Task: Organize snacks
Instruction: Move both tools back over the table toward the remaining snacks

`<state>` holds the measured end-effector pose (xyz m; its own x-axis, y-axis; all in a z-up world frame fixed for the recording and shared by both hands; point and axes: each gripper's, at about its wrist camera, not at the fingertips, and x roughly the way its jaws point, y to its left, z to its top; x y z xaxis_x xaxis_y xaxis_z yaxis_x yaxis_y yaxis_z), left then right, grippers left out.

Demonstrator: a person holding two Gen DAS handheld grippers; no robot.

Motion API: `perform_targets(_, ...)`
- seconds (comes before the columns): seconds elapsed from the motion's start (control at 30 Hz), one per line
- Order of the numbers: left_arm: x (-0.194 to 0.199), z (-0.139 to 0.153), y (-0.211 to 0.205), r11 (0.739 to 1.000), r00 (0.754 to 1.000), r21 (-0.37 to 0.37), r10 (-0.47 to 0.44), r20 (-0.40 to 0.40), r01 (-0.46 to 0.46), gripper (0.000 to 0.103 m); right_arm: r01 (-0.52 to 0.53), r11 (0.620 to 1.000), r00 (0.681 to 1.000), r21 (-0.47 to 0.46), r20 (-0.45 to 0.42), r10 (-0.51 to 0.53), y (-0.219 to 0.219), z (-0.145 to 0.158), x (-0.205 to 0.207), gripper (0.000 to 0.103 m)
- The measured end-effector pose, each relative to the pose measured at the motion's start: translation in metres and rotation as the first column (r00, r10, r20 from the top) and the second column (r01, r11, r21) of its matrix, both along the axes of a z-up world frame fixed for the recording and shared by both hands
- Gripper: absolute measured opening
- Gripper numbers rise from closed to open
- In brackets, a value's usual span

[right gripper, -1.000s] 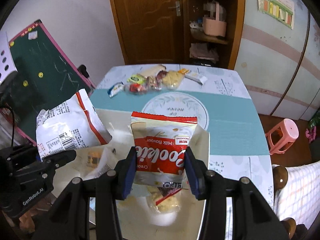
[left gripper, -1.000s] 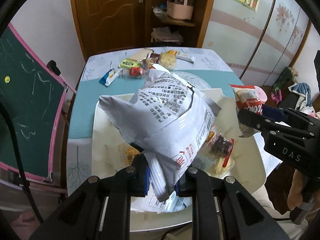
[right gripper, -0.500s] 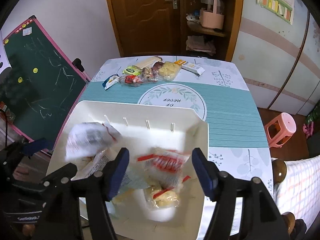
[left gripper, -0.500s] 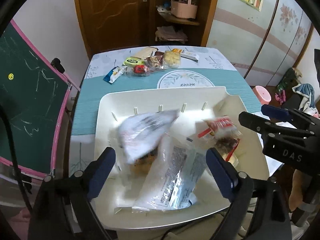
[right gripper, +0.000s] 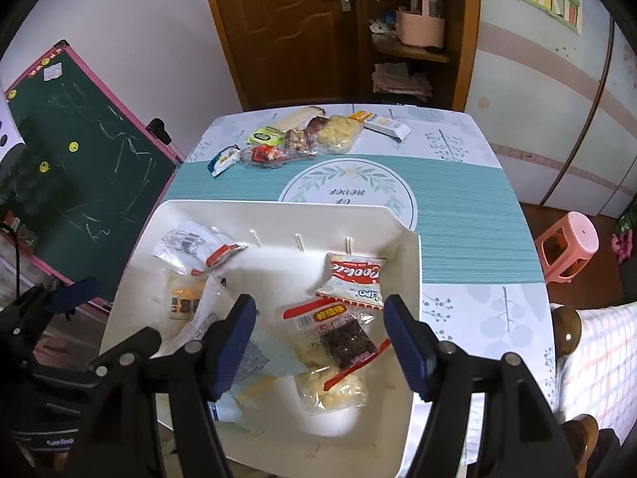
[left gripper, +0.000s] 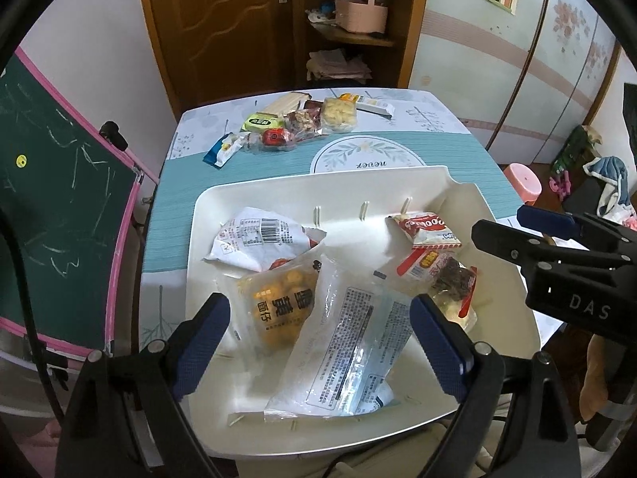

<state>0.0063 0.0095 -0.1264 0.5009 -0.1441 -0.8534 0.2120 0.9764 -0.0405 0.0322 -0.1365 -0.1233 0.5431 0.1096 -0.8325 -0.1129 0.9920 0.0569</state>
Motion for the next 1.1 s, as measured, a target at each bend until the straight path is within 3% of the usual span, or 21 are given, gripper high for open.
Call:
perform_targets(0.2,0.0,0.003,-0.002,1.0,1.0,0.012,-0.01,0.02,0.01,0.091,-0.013,1.0,1.0,-0.024,0.023,0.013,0.004,0.005,-0.001,0.067)
perform_targets(0.33,0.004,0.015,0.0,1.0,0.997,0.023,0.0,0.075,-0.002,0.091,-0.001,0.999,0.999,-0.038,0.052,0.003,0.001,0.012,0.0,0.067)
perform_targets(0.5,0.013,0.033,0.006,1.0,0.992,0.0,0.016,0.121,-0.016,0.091,-0.022,1.0,1.0,0.02,0.014,0.022,-0.007,0.015,0.009,0.067)
perform_targets(0.8,0.039,0.065,0.015,0.997,0.974,0.063,0.019,0.224,-0.034,0.091,-0.099,0.994,0.992,0.039,0.081,0.095,-0.009,0.047,0.018,0.067)
perform_targets(1.1,0.093,0.114,0.025,0.984,0.937,0.166,0.009,0.349,-0.071,0.091,-0.09,0.995,0.98,-0.053,0.171,0.098,-0.007,0.098,0.066,0.067)
